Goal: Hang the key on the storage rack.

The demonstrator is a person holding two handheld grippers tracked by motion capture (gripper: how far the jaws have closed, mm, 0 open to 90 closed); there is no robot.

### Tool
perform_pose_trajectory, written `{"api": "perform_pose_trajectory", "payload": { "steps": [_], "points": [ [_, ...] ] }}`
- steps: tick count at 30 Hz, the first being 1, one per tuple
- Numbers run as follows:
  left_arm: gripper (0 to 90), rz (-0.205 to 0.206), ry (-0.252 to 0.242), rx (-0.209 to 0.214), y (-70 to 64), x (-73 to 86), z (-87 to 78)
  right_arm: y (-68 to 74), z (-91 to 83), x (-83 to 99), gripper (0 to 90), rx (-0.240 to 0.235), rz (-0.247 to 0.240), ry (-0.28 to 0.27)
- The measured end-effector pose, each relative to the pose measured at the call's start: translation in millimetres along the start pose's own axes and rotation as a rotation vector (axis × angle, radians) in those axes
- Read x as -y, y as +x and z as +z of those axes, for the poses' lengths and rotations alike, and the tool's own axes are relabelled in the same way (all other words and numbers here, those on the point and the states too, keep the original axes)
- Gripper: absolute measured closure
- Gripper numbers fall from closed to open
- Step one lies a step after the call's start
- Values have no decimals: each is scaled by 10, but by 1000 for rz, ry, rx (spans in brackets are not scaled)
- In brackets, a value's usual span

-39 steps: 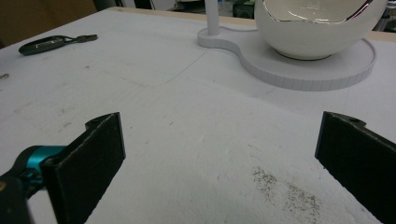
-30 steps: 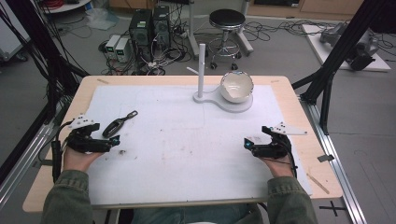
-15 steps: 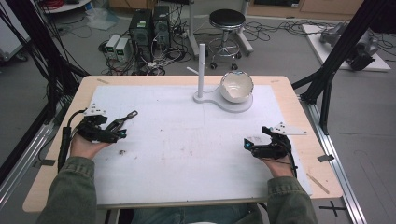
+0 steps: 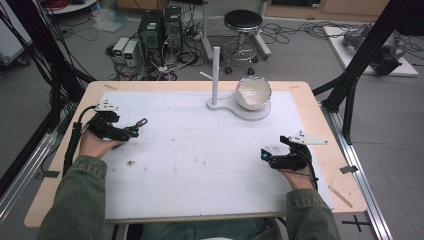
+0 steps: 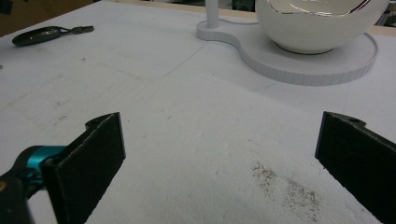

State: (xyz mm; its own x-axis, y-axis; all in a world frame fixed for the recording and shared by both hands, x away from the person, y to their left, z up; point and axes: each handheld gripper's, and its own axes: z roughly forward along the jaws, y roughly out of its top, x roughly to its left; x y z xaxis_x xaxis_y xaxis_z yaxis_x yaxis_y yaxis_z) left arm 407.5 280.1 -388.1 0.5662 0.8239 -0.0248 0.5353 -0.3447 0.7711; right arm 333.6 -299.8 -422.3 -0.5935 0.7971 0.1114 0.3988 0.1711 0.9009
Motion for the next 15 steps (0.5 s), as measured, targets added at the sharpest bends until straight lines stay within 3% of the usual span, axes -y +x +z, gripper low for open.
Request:
{"api": "perform_pose_trajectory", "payload": {
  "steps": [8,15],
  "points": [
    [31,24,50,-2,46,-170,92,0,1,0,5,-2,-6,-3],
    [31,44,174,-4,127,-302,260,4,-2,4,5,-6,-2,4]
  ]
}}
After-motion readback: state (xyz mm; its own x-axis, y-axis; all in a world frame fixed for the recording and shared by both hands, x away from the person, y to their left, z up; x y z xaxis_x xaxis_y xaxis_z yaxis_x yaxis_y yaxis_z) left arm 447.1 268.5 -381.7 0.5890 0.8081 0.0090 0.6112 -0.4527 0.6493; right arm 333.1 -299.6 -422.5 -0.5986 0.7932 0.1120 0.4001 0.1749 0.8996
